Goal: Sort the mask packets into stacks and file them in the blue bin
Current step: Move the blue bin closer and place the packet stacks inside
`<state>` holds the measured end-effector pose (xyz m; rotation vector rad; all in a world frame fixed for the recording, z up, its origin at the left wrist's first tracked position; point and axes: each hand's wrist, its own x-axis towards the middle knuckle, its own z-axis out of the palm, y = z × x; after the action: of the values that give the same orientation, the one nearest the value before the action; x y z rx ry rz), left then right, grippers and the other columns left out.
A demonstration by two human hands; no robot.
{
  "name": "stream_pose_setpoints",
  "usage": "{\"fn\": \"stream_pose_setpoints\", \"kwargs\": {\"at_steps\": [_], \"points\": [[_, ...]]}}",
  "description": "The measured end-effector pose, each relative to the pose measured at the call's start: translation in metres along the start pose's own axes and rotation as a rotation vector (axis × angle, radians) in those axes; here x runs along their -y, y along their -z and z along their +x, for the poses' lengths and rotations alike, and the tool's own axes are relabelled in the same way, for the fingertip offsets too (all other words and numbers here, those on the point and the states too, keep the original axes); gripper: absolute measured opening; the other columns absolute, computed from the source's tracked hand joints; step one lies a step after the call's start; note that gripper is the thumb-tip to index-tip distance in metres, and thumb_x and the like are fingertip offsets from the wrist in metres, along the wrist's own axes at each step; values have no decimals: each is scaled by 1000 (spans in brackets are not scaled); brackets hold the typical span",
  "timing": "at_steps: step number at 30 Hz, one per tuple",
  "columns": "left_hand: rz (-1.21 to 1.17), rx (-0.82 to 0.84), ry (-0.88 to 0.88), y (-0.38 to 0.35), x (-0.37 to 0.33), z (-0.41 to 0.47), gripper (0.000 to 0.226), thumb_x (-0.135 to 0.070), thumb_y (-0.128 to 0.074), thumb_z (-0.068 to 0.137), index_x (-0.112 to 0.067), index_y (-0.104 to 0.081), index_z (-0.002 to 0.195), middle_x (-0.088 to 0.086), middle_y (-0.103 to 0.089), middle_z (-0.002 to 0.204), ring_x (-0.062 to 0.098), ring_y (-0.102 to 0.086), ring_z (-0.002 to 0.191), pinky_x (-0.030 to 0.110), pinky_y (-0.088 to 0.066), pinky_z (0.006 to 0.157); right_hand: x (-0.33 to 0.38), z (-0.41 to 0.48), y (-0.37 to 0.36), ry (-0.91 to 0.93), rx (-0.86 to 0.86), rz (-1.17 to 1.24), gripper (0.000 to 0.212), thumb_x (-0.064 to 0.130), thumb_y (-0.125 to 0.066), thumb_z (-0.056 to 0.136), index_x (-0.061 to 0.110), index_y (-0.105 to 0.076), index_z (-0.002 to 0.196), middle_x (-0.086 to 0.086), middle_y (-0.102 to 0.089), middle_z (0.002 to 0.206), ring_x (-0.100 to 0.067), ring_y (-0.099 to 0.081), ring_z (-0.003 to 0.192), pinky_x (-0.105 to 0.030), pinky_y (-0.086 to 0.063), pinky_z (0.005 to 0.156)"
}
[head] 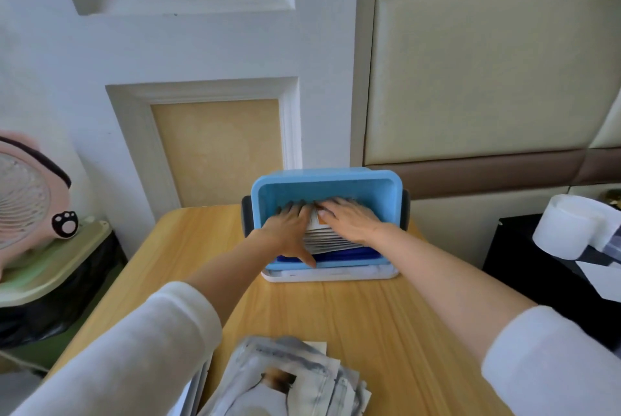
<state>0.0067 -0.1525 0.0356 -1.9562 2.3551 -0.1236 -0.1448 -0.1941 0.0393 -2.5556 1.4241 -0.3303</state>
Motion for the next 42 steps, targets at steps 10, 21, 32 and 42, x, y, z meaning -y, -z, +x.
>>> {"fn": "stream_pose_setpoints", "kwargs": {"at_steps": [10, 21, 32, 42], "points": [[-50, 25, -39, 9, 3, 7, 111, -45, -79, 66, -23, -8, 149, 4, -20, 154, 27, -17, 142, 48, -27, 112, -11, 2, -10, -81, 2, 78, 45, 48, -22, 99, 33, -37, 139, -4, -39, 147, -30, -36, 133, -51, -35, 106], [-377, -182, -39, 34, 2, -76, 68, -31, -65, 85, -14, -30, 142, 4, -38, 144, 21, -40, 131, 36, -40, 106, 1, -59, 12, -26, -410, 172, 39, 32, -34, 101, 14, -53, 129, -5, -57, 130, -20, -50, 120, -32, -38, 100], [13, 769, -65, 36, -43, -228, 122, -64, -68, 69, -28, 19, 147, 0, 18, 157, 28, 2, 146, 46, -15, 117, 77, -121, -28, 81, 395, 332, 48, 59, -55, 84, 16, -64, 104, 6, -59, 96, -12, -56, 87, -27, -45, 77], [62, 214, -183, -38, -49, -251, 147, -72, -72, 49, -20, 30, 142, 9, 19, 155, 39, 19, 141, 55, -15, 114, 83, -130, -17, -135, 692, 363, 57, 64, -67, 70, 10, -59, 89, -13, -59, 84, -21, -51, 77, -27, -41, 72]]}}
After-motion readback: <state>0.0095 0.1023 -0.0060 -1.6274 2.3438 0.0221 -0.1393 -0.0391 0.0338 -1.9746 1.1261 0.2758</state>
